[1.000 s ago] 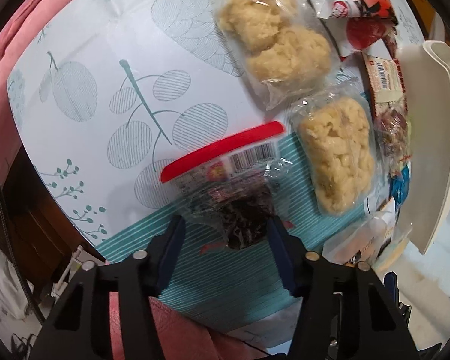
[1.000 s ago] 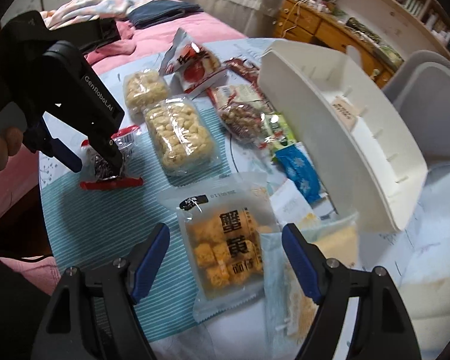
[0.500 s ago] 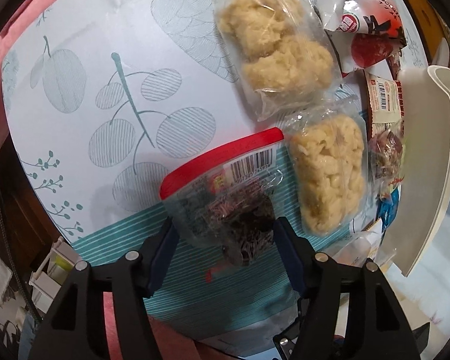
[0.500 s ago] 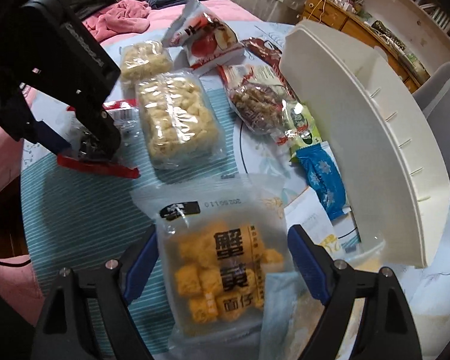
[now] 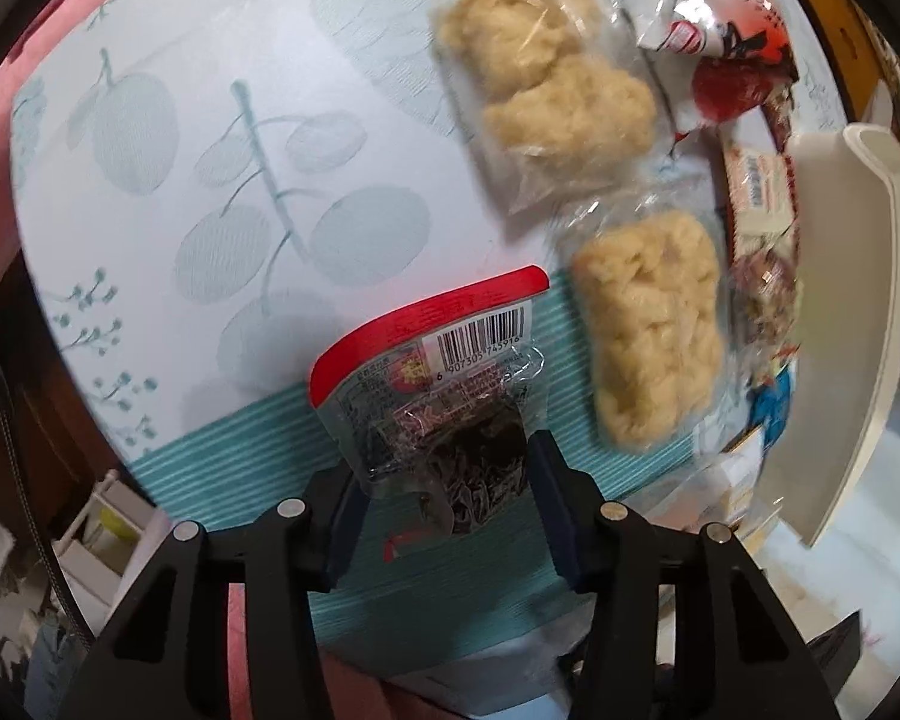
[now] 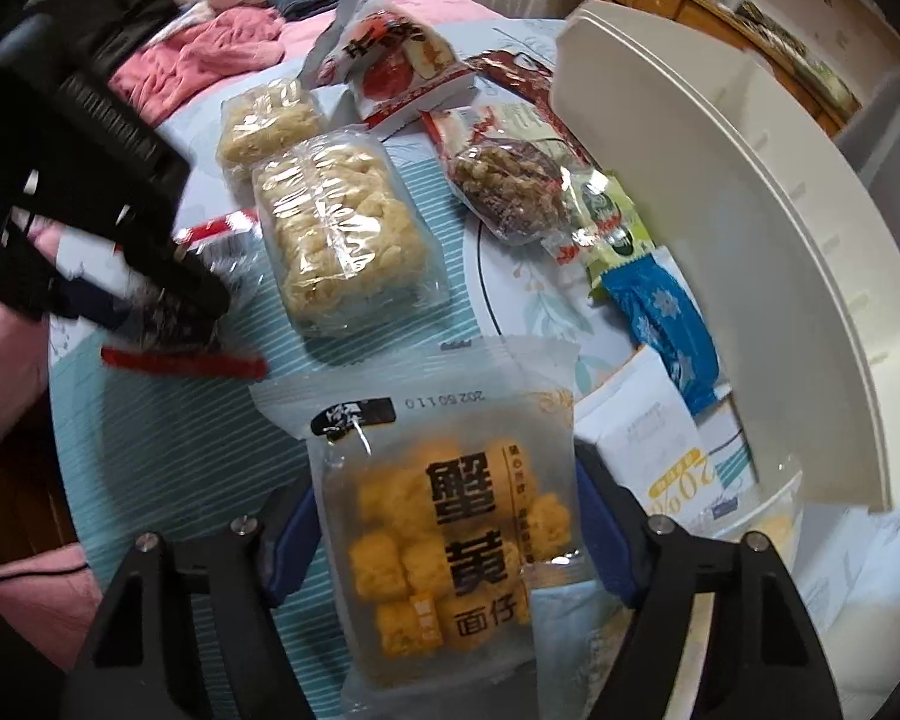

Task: Organize snacks
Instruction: 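Carry both packs over the white tray and open both tools to release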

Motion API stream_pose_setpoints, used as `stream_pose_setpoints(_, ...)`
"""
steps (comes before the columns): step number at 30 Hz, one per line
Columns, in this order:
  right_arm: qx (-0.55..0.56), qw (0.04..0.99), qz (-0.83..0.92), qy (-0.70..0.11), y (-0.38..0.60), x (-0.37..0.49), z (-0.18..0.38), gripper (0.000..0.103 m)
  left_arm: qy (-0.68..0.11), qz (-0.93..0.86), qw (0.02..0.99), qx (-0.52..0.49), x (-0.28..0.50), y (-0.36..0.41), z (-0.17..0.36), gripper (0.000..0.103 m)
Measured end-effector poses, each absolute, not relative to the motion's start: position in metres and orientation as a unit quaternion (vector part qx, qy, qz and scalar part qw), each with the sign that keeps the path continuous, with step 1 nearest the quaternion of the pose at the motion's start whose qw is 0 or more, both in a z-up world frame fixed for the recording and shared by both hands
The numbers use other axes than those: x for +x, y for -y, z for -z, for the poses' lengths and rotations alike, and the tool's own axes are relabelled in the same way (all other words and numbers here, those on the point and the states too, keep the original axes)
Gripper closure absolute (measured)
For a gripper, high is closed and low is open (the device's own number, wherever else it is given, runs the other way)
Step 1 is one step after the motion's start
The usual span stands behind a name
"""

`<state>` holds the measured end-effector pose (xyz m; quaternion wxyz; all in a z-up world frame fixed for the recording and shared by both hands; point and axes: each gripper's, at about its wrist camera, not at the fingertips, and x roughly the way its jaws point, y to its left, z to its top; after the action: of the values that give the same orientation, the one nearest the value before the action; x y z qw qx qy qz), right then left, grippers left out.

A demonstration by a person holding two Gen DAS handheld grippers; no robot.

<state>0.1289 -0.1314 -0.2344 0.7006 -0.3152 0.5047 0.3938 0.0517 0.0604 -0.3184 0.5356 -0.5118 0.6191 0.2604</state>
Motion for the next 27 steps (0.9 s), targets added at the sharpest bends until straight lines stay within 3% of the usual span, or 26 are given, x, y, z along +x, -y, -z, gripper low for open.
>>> stream_pose_setpoints(3, -0.280, 0.704, -0.384, -0.528, 0.138, 0.134, 0.232, 0.031, -0.617, -0.256, 0.542, -0.509, 0.052, -0.059, 0.312, 0.067)
stream_pose_setpoints(7, -0.224, 0.707, -0.370, -0.559, 0.148, 0.138, 0.229, 0.033, -0.634, -0.254, 0.536, -0.496, 0.048, -0.057, 0.308, 0.071)
stream_pose_setpoints(12, -0.144, 0.701, -0.357, -0.600, 0.163, 0.138, 0.226, 0.035, -0.649, -0.237, 0.539, -0.482, 0.048, -0.059, 0.298, 0.082)
stream_pose_setpoints(19, -0.052, 0.695, -0.331, -0.636, 0.181, 0.129, 0.224, 0.035, -0.692, -0.203, 0.539, -0.435, 0.068, -0.050, 0.282, 0.085)
stream_pose_setpoints(27, 0.029, 0.724, -0.317, -0.612, 0.190, 0.133, 0.187, 0.035, -0.716, -0.153, 0.589, -0.343, 0.113, -0.033, 0.228, 0.085)
